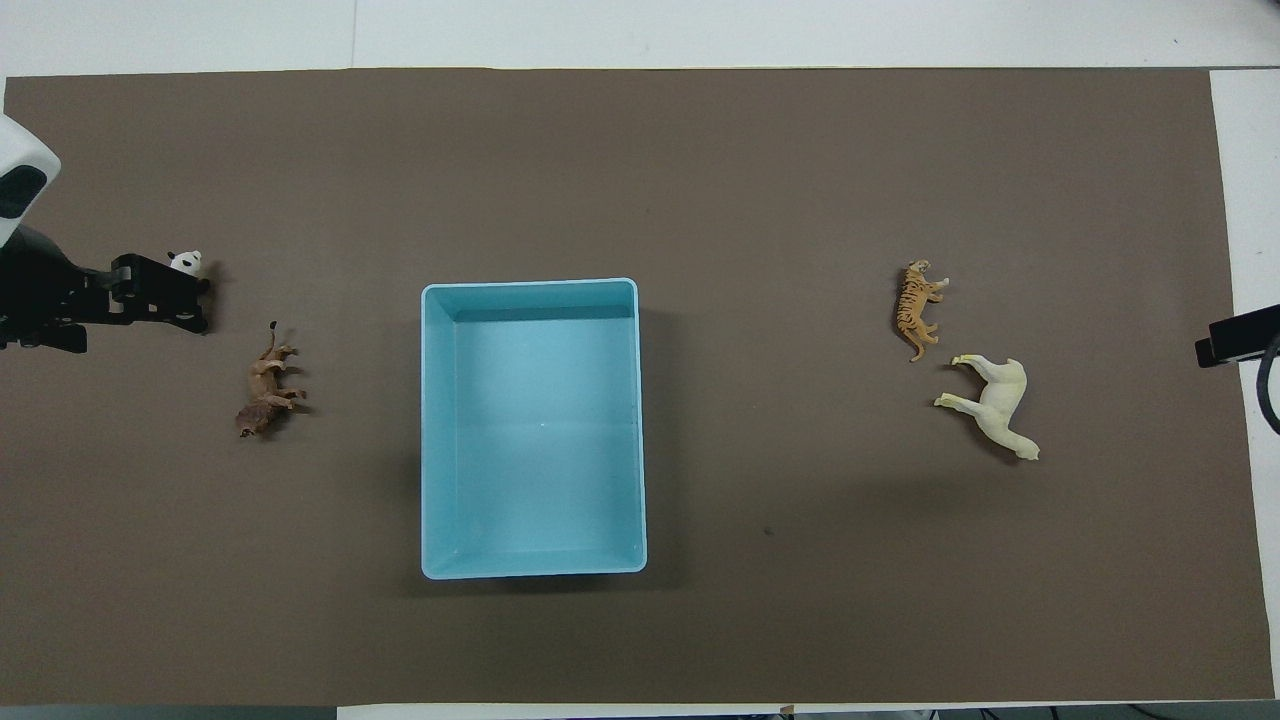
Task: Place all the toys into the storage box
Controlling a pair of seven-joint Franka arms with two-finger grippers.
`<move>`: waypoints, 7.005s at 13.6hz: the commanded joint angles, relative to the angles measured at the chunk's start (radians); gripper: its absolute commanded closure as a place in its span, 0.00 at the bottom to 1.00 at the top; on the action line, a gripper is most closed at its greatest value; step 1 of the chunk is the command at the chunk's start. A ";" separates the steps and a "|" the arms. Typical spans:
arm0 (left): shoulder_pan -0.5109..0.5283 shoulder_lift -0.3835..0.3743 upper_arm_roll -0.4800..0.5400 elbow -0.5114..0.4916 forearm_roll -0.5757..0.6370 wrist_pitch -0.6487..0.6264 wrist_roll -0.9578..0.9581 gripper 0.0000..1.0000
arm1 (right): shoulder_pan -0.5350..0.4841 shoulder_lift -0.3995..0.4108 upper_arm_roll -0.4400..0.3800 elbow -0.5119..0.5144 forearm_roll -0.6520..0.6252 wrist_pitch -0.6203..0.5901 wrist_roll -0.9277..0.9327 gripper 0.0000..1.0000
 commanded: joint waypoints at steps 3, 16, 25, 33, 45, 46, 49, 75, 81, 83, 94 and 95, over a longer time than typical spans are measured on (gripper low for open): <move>0.005 -0.002 0.000 -0.005 -0.002 0.012 0.009 0.00 | -0.014 -0.022 0.009 -0.024 -0.008 0.021 0.006 0.00; 0.065 -0.057 0.005 -0.257 0.002 0.303 0.060 0.00 | 0.046 -0.020 0.023 -0.033 -0.008 0.151 0.013 0.00; 0.096 0.067 0.006 -0.615 0.002 0.814 0.043 0.00 | 0.107 0.072 0.029 -0.212 0.000 0.429 0.019 0.00; 0.125 0.098 0.006 -0.709 0.002 0.950 0.040 0.00 | 0.155 0.120 0.029 -0.278 0.006 0.538 0.104 0.00; 0.108 0.139 0.003 -0.616 -0.001 0.852 0.032 1.00 | 0.141 0.123 0.029 -0.343 0.007 0.550 0.215 0.00; 0.107 0.142 0.001 -0.561 -0.002 0.785 0.005 1.00 | 0.143 0.123 0.029 -0.358 0.006 0.566 0.230 0.00; 0.035 0.142 -0.002 -0.380 -0.006 0.550 -0.117 1.00 | 0.144 0.123 0.029 -0.422 0.007 0.601 0.351 0.00; 0.036 0.030 -0.002 -0.370 -0.038 0.532 0.034 0.00 | 0.037 0.135 0.029 -0.674 0.007 0.869 0.470 0.51; 0.156 0.213 0.000 -0.247 0.019 0.638 0.240 0.00 | 0.041 0.146 0.030 -0.529 0.007 0.746 0.388 1.00; 0.195 0.239 0.000 -0.252 0.022 0.689 0.274 0.00 | 0.077 0.179 0.030 -0.324 0.017 0.530 0.393 1.00; 0.254 0.403 -0.002 -0.249 0.097 0.842 0.390 0.00 | 0.534 0.362 0.039 0.200 0.139 0.297 0.929 1.00; 0.255 0.406 -0.002 -0.249 0.097 0.845 0.388 0.00 | 0.576 0.406 0.038 0.256 0.179 0.300 0.995 1.00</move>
